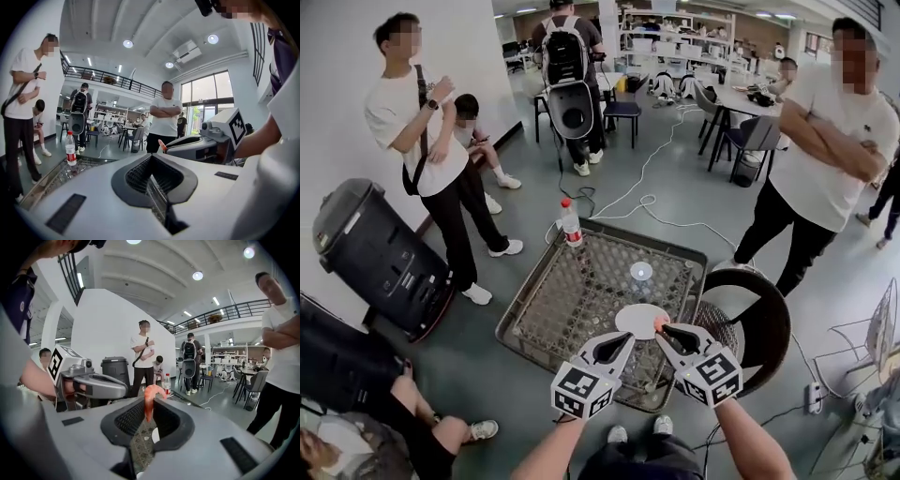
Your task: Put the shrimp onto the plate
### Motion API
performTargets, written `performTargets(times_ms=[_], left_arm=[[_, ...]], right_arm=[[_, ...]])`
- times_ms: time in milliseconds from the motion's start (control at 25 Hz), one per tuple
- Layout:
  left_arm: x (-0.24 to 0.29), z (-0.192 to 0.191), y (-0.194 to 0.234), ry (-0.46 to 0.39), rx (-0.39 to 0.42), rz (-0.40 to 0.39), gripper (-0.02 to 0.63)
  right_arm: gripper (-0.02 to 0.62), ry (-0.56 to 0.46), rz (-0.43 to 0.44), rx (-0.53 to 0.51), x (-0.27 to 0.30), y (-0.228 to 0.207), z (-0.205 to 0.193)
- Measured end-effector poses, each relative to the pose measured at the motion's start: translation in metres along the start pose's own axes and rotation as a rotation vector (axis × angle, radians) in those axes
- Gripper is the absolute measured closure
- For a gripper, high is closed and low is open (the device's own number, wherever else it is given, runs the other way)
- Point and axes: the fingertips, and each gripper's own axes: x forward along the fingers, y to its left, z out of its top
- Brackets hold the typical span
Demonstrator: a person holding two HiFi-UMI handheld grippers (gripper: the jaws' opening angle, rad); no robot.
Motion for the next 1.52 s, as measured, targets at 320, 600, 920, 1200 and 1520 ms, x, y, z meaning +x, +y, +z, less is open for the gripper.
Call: performTargets(times_ms=[320, 600, 920, 1200, 1520], left_arm=[[0.026, -0.051, 0.034, 0.093, -0.069, 0.076, 0.598], [0.047, -0.087, 0.055, 0.161, -0.11, 0.105, 0.598], [0.049, -0.118, 0.069, 0.205, -0.179, 0.139, 0.598], [0.049, -0.124, 0.079, 0.219, -0.203, 0.153, 0.598], [0.052, -0.129, 0.082, 0.226, -0.213, 0.146, 0.598]], right_arm=[[0.535, 0.189, 0.07, 0.013, 0.065, -0.029, -0.077], [0.535, 0.34, 0.094, 0.003, 0.112, -0.05, -0.141], [0.535, 0.52, 0.125, 0.005, 0.161, -0.055, -0.209], [0.534, 0.603, 0.124, -0.008, 0.181, -0.057, -0.228], [0.534, 0.634, 0.113, -0.007, 0.193, -0.059, -0.242]])
